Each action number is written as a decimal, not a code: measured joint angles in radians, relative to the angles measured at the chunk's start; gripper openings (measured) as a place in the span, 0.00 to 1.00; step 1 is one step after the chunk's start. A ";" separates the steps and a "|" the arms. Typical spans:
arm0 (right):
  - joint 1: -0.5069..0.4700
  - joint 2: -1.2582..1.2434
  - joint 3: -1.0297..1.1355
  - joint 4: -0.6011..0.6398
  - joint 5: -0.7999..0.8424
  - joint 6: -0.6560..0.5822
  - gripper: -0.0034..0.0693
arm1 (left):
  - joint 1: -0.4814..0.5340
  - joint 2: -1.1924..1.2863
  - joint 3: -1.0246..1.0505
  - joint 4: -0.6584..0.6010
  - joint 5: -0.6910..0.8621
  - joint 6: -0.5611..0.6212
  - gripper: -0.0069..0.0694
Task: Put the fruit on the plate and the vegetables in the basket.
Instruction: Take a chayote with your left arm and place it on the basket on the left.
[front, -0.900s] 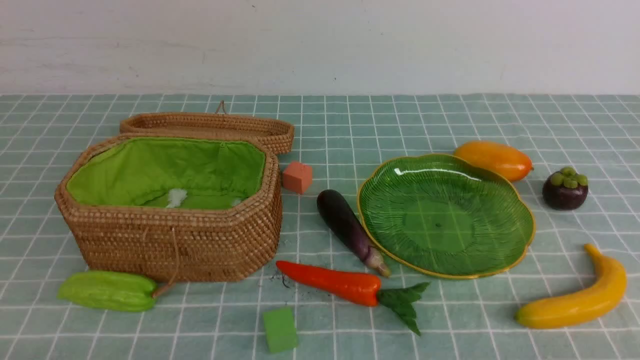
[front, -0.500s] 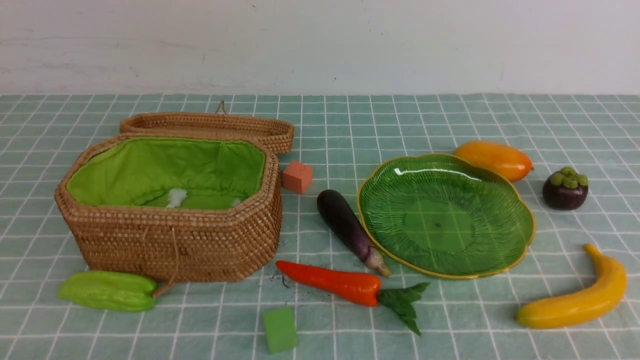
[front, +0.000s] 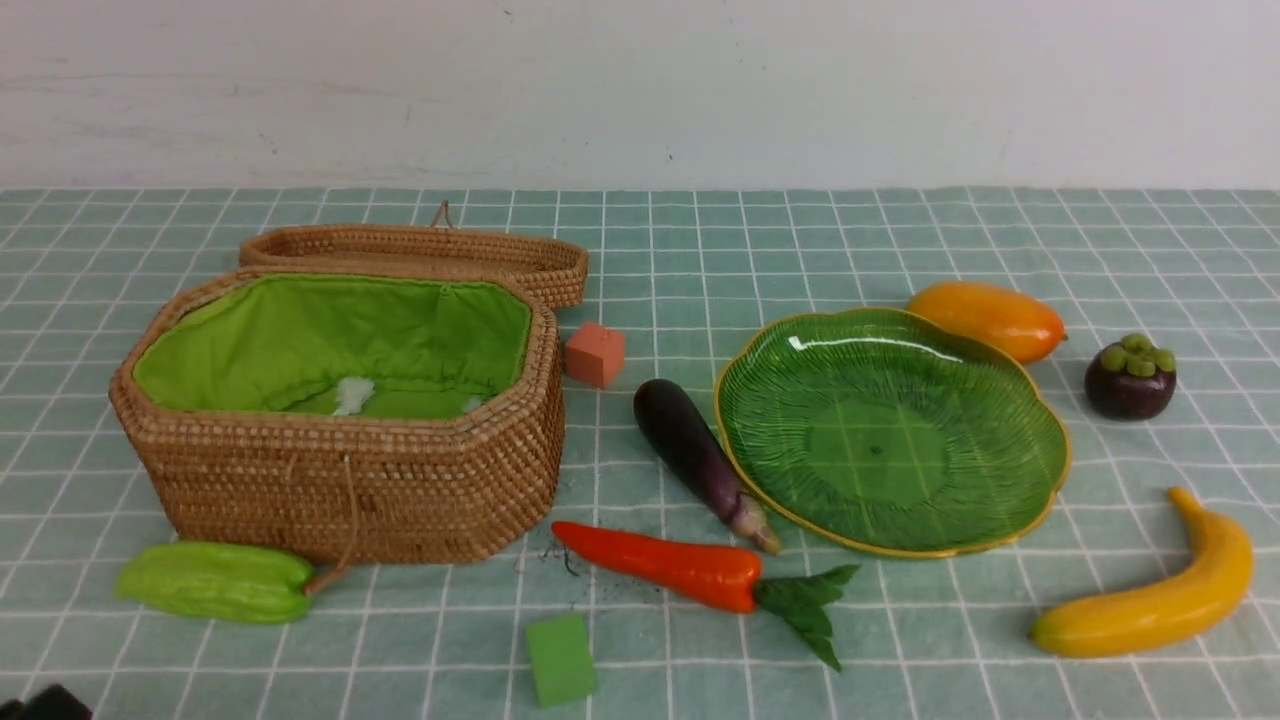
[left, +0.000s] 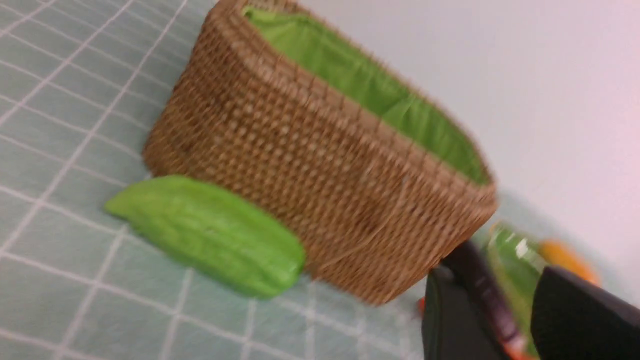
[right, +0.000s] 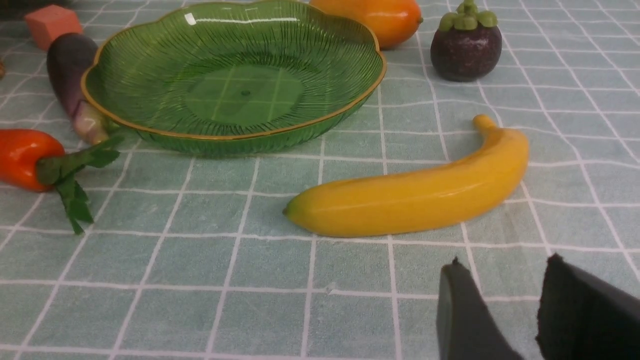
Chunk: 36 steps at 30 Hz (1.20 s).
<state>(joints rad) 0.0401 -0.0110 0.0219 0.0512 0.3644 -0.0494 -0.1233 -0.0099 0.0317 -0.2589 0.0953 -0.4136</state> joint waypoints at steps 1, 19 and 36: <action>0.000 0.000 0.000 0.000 0.000 0.000 0.38 | 0.000 0.000 0.000 -0.050 -0.045 -0.039 0.40; 0.000 0.000 0.004 0.141 -0.071 0.106 0.38 | 0.001 0.457 -0.514 -0.028 0.702 0.161 0.07; 0.133 0.232 -0.528 0.538 0.398 -0.016 0.13 | 0.001 0.819 -0.626 0.044 0.803 0.333 0.07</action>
<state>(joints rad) 0.1732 0.2206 -0.5059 0.5896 0.7620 -0.0658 -0.1225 0.8091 -0.5947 -0.2144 0.8981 -0.0803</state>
